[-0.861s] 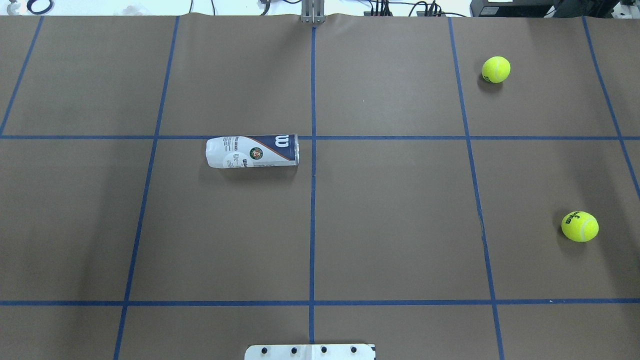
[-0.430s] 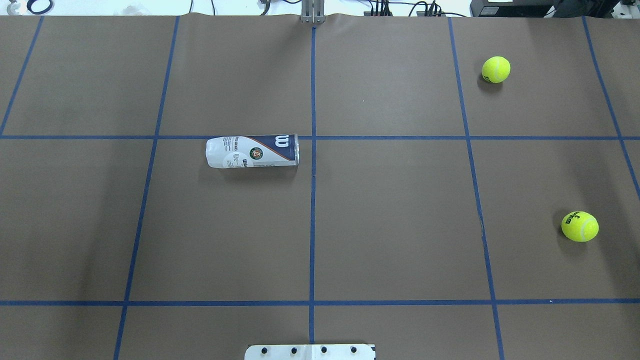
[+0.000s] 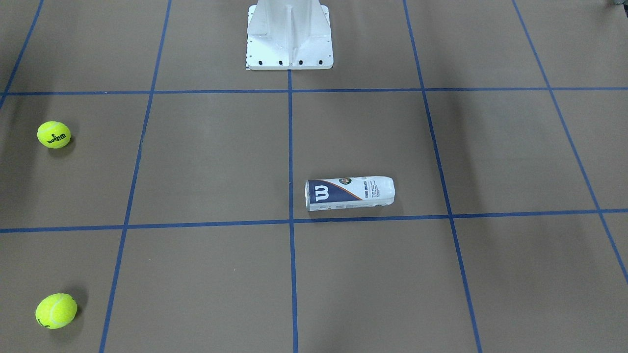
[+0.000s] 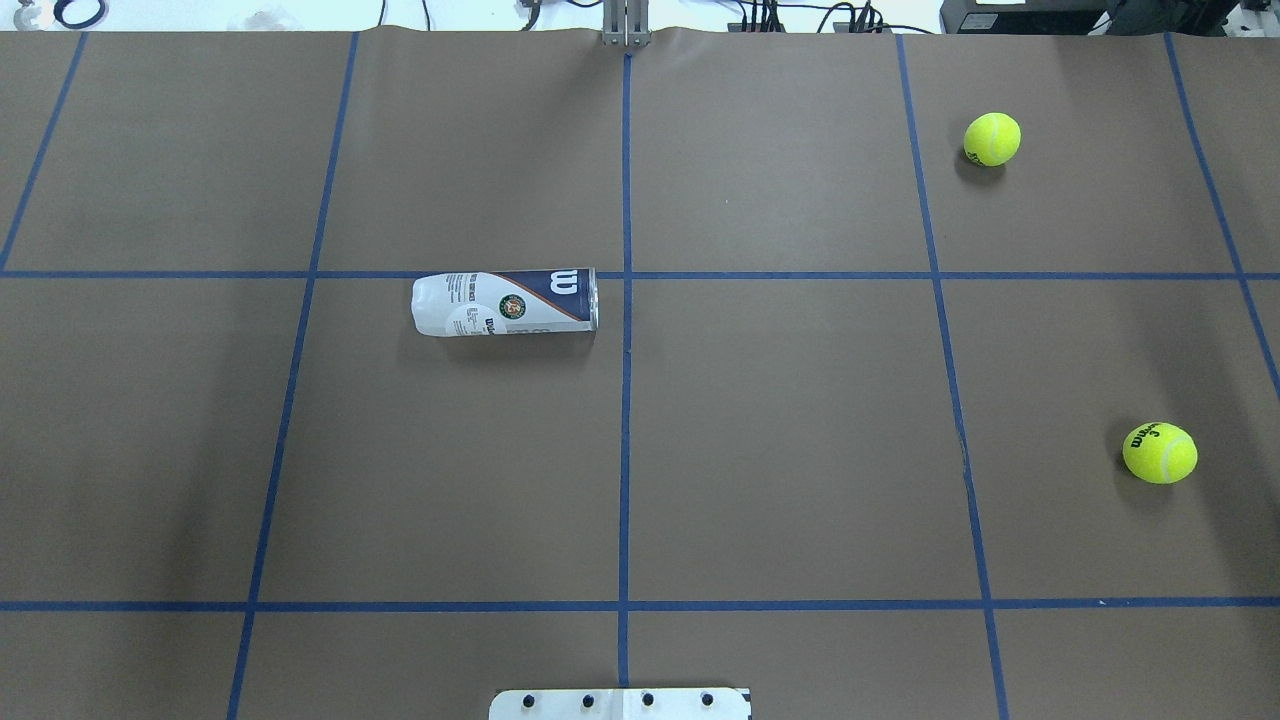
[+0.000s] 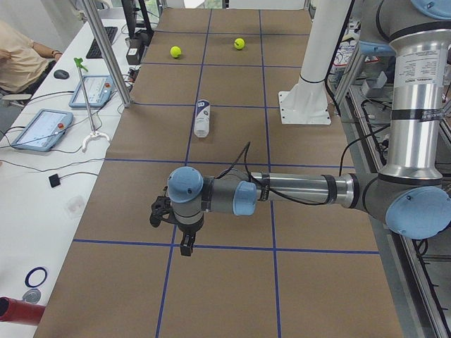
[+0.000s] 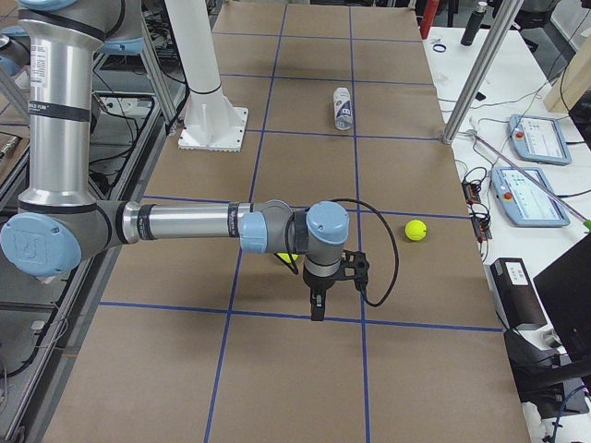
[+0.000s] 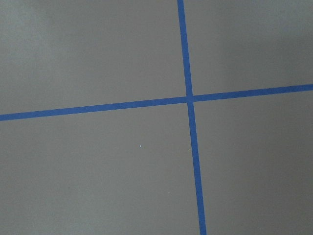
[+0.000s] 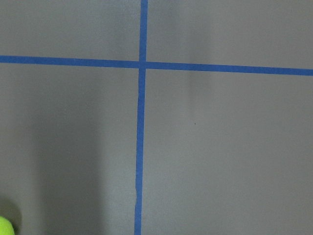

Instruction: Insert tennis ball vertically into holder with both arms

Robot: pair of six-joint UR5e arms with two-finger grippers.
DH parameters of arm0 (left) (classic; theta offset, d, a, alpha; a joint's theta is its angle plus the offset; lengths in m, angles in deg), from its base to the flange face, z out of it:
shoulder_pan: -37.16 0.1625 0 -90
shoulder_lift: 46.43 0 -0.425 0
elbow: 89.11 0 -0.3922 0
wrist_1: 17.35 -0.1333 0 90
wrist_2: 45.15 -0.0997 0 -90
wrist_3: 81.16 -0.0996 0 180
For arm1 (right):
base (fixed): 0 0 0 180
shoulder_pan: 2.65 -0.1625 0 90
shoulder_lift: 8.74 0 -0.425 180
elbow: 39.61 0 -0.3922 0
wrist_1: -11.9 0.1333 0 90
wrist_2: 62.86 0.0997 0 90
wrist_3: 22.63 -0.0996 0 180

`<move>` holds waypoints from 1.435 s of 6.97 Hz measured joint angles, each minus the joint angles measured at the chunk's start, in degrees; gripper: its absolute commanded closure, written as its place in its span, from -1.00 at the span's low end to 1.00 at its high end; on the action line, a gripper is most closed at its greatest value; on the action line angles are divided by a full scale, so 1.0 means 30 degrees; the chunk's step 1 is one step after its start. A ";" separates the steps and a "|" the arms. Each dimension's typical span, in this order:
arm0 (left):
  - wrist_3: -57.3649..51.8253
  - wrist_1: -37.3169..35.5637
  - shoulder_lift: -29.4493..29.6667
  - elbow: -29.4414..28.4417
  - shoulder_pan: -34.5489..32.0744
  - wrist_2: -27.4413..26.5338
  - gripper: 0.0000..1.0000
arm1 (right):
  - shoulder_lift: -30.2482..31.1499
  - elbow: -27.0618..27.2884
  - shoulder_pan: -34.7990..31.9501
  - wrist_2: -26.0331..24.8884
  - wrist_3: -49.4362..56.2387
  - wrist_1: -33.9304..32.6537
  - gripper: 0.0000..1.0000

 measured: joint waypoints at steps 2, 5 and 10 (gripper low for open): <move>0.0245 0.0767 0.0236 -0.0161 0.0225 0.0029 -0.99 | 0.0000 0.0001 0.0001 0.0000 0.0014 0.0001 -1.00; 0.0411 0.2404 0.0820 0.0039 0.0971 0.0569 -0.98 | 0.0004 0.0040 0.0000 0.0019 0.0003 0.0001 -1.00; 0.0472 0.6100 0.6071 0.0500 0.6430 0.0545 -0.99 | -0.0030 0.0068 0.0004 0.0029 -0.0005 0.0001 -1.00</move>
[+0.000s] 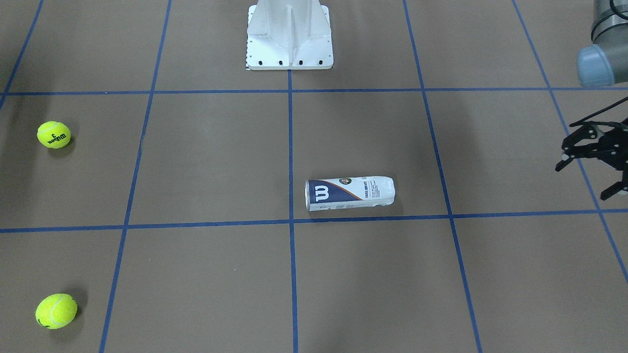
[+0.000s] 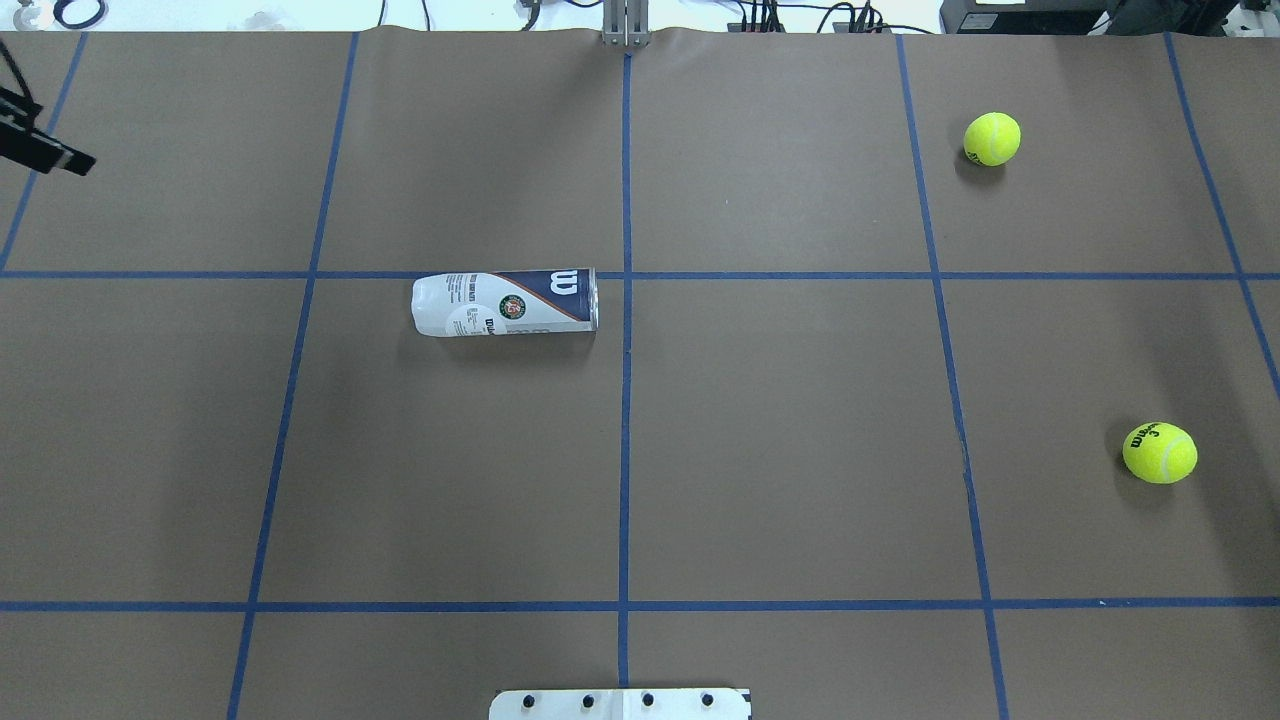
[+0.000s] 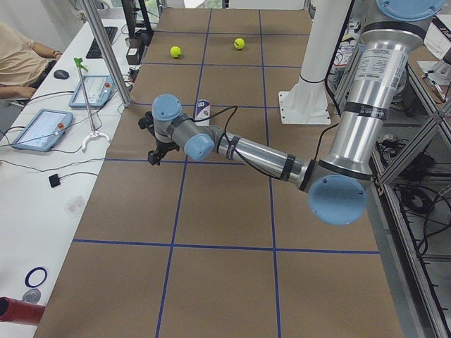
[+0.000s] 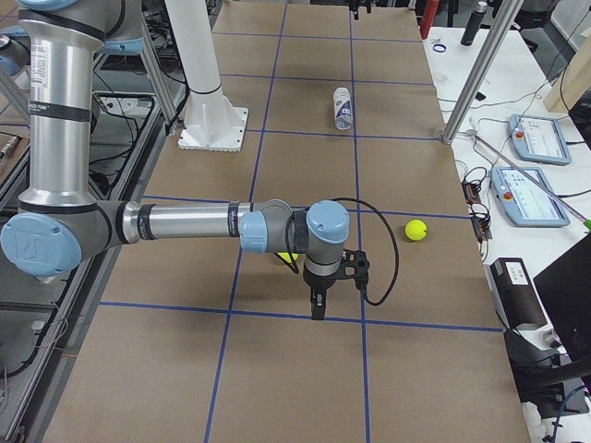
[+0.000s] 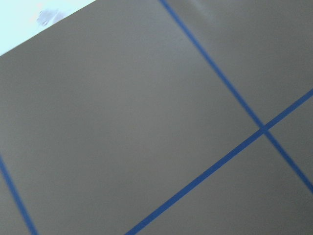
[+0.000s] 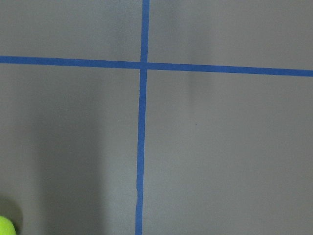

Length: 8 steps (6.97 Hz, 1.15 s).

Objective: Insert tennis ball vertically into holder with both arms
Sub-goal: 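Reach the left gripper down to the lying clear ball can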

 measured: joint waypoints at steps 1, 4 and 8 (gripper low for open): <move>0.0066 0.0026 0.1496 0.0073 0.1217 -0.0386 -0.99 | -0.0032 0.0007 -0.0003 0.0000 -0.0013 0.0000 -1.00; -0.0192 -0.0065 0.5170 -0.0073 0.6065 -0.4766 -1.00 | -0.0086 0.0010 -0.0008 -0.0001 -0.0023 0.0000 -1.00; -0.5942 -0.5856 0.9368 -0.0807 0.9151 -0.6685 -1.00 | -0.0100 0.0021 -0.0008 0.0000 -0.0023 -0.0001 -1.00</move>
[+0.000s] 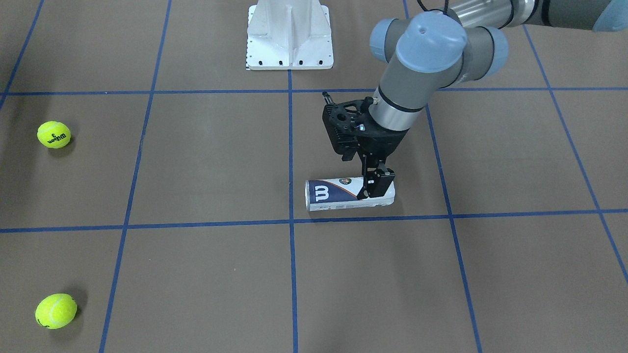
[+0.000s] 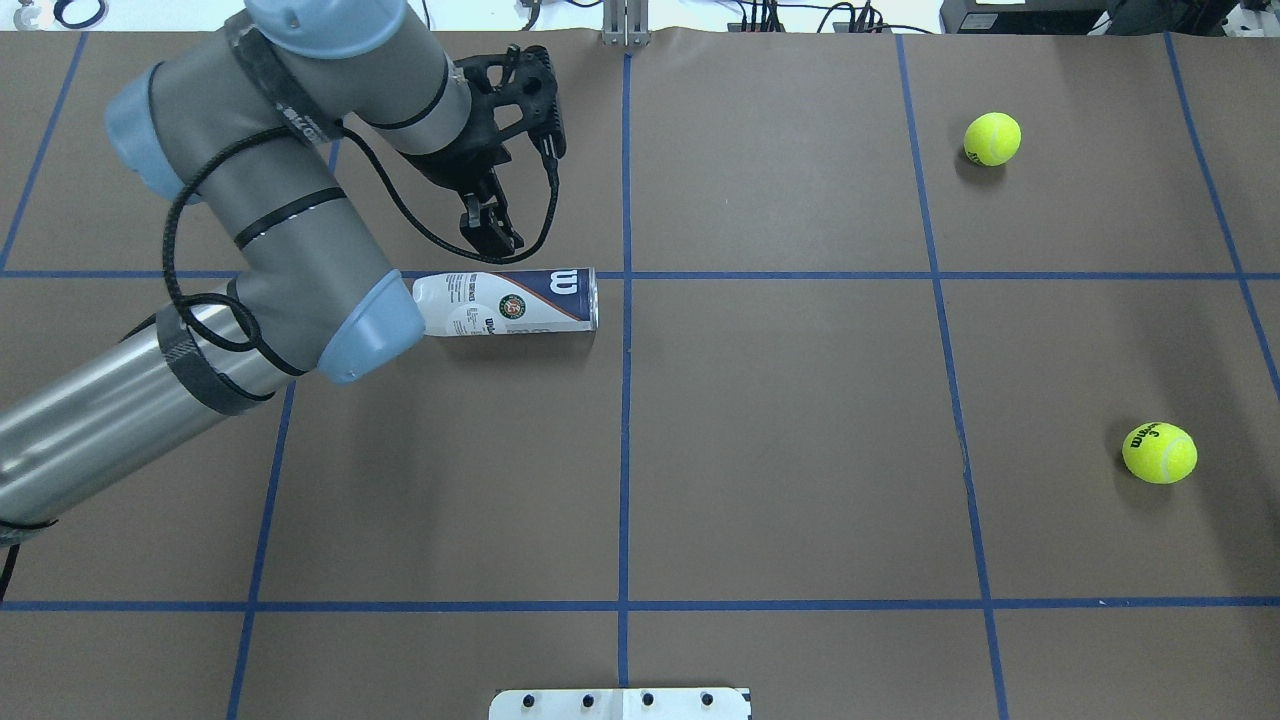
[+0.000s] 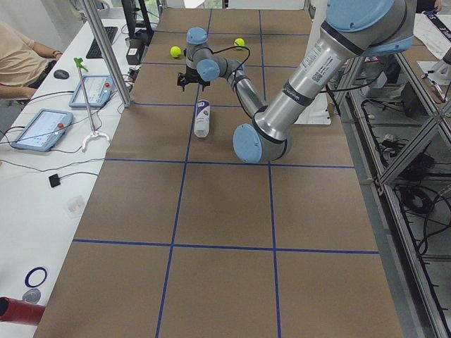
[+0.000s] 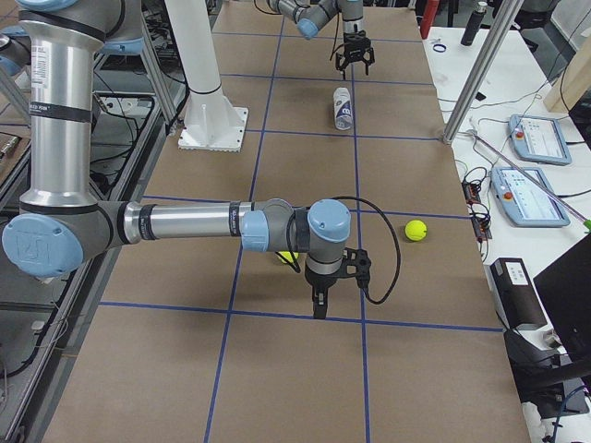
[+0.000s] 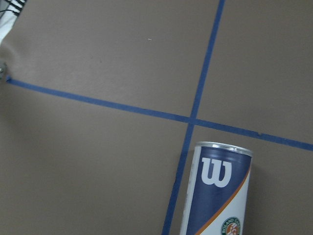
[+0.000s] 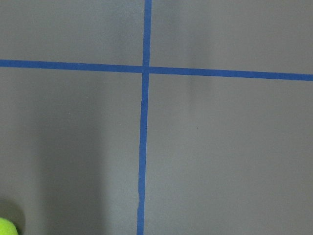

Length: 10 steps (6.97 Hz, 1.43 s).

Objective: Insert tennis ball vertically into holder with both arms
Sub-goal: 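Reach the left gripper down to the lying clear ball can, then close the left gripper around the can's body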

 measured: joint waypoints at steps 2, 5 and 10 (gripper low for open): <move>-0.1193 -0.0687 0.0642 -0.0849 0.1565 -0.1972 -0.99 | 0.0009 -0.0009 0.0000 0.0006 0.0000 0.0001 -1.00; -0.1019 -0.0564 0.1207 -0.2246 0.2650 -0.2900 -0.99 | 0.0012 -0.0030 0.0000 0.0015 0.0000 0.0000 -1.00; 0.0547 0.2478 0.1519 -0.5203 0.3129 -0.2957 -0.99 | 0.0004 -0.0014 0.0006 0.0029 -0.0025 -0.0005 -1.00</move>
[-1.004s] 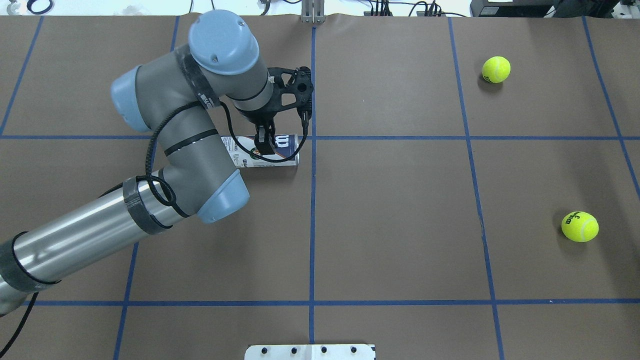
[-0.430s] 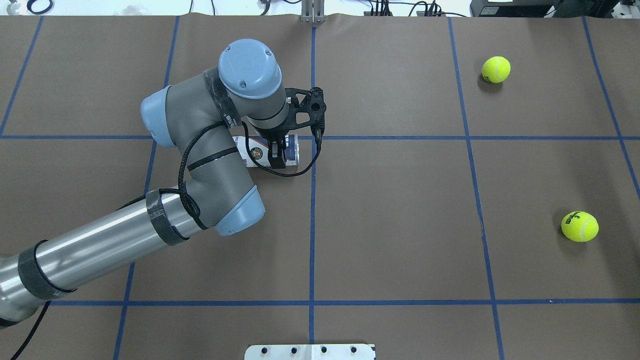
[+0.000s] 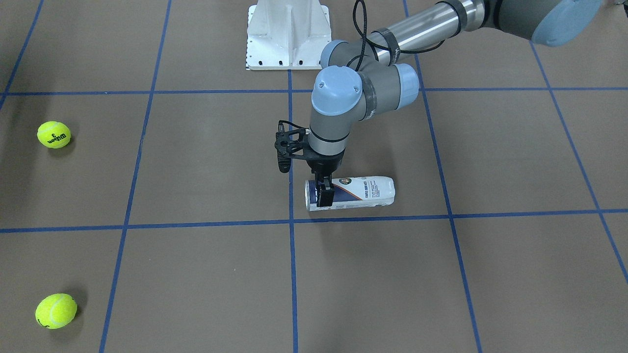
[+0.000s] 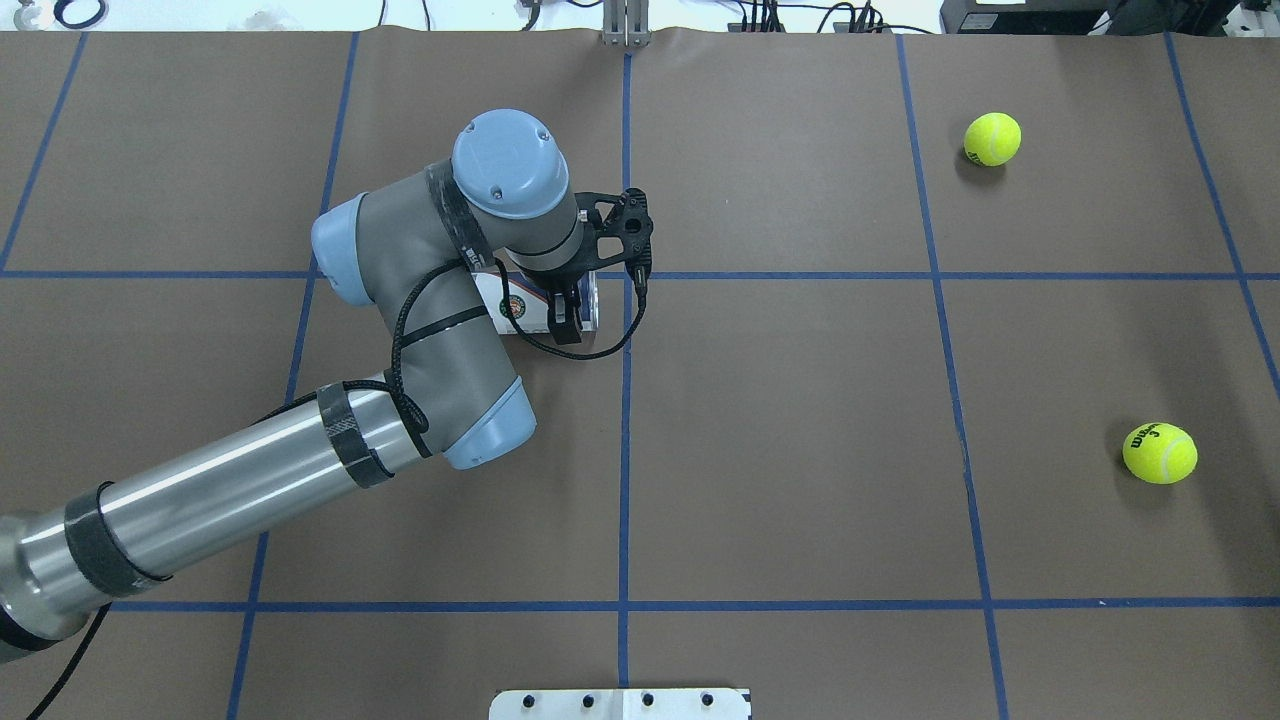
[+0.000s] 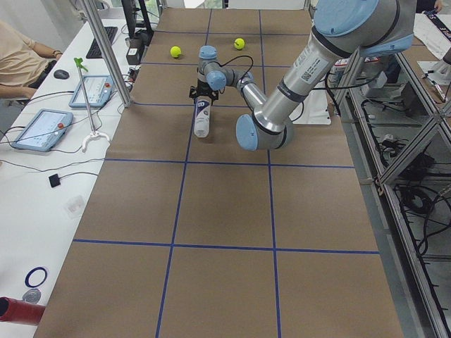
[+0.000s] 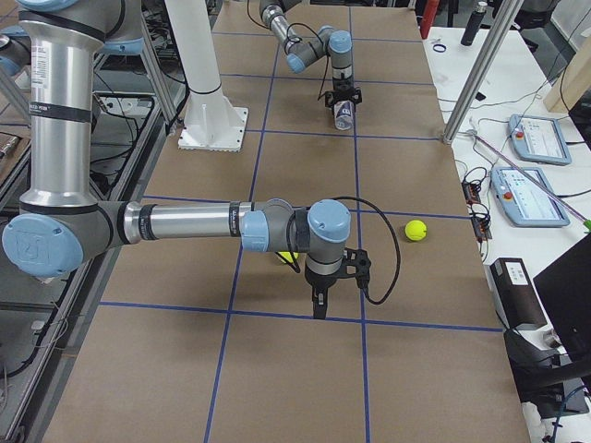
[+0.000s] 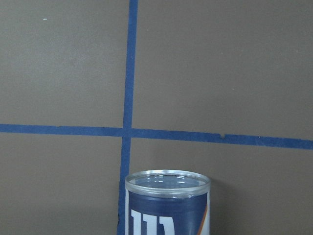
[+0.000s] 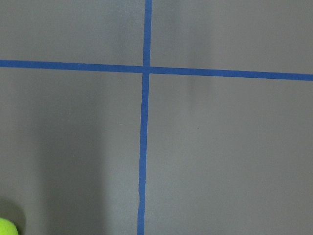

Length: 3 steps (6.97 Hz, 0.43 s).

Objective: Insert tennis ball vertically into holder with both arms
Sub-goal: 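Close the left gripper around the can's body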

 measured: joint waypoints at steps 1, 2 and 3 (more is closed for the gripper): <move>0.0244 0.0161 0.0110 -0.0298 0.0154 0.0000 -0.99 | 0.0003 -0.0011 0.0003 0.0000 -0.0003 -0.0006 -1.00; 0.0502 0.0235 0.0166 -0.0432 0.0274 -0.0001 -0.99 | 0.0006 -0.0021 0.0005 0.0001 -0.0004 -0.0007 -1.00; 0.0634 0.0280 0.0194 -0.0546 0.0340 0.0000 -0.99 | 0.0007 -0.0022 0.0008 0.0000 -0.0004 -0.0015 -1.00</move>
